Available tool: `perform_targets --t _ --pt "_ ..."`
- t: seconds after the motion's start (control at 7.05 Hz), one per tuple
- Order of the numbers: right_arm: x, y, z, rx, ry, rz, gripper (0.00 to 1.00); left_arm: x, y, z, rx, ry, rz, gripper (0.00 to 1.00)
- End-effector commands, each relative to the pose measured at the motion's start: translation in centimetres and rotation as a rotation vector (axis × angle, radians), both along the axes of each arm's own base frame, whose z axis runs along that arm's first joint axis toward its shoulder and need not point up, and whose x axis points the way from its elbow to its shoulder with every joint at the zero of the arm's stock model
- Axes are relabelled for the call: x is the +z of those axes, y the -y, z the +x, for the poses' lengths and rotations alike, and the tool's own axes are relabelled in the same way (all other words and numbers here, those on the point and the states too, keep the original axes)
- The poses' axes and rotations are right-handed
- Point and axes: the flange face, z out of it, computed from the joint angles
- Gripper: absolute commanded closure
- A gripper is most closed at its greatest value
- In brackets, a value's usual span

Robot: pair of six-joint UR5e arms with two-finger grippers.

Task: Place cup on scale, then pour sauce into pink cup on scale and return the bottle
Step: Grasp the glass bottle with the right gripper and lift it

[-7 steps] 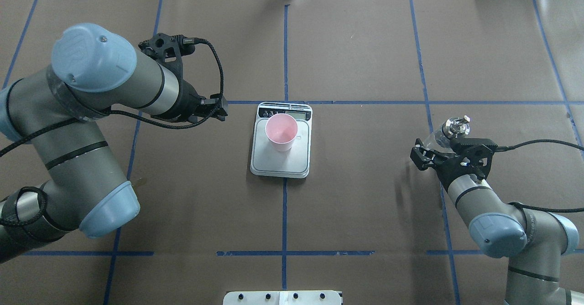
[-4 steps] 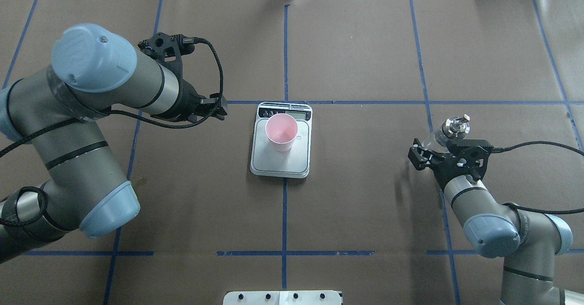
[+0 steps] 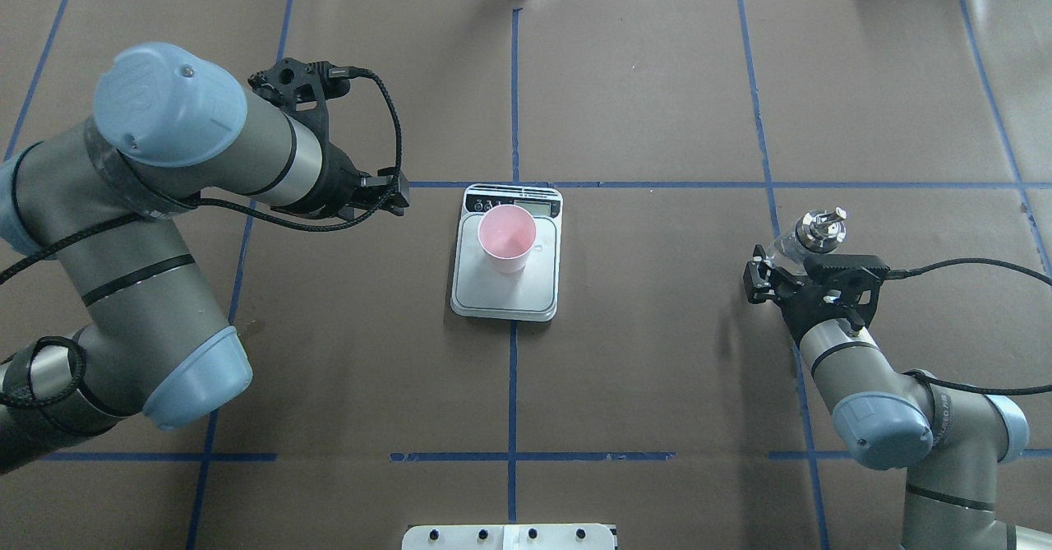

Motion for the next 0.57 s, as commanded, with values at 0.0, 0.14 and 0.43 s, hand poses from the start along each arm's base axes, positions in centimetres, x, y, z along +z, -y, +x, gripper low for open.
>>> perform_targets --t 0.0,0.14,0.43 --pt "-2.2 0.1 0.7 -0.002 -0.035 0.062 0.94 0.0 0.0 0.0 0.000 0.000 0.000 0.34" --pt "-4.8 -0.1 1.2 -0.029 -0.055 0.096 0.95 -0.1 0.0 -0.1 -0.002 -0.001 0.001 0.34" --pt "-9.3 1.2 -3.5 -0.077 -0.215 0.094 0.99 -0.5 0.0 -0.8 0.002 -0.008 0.021 0.34"
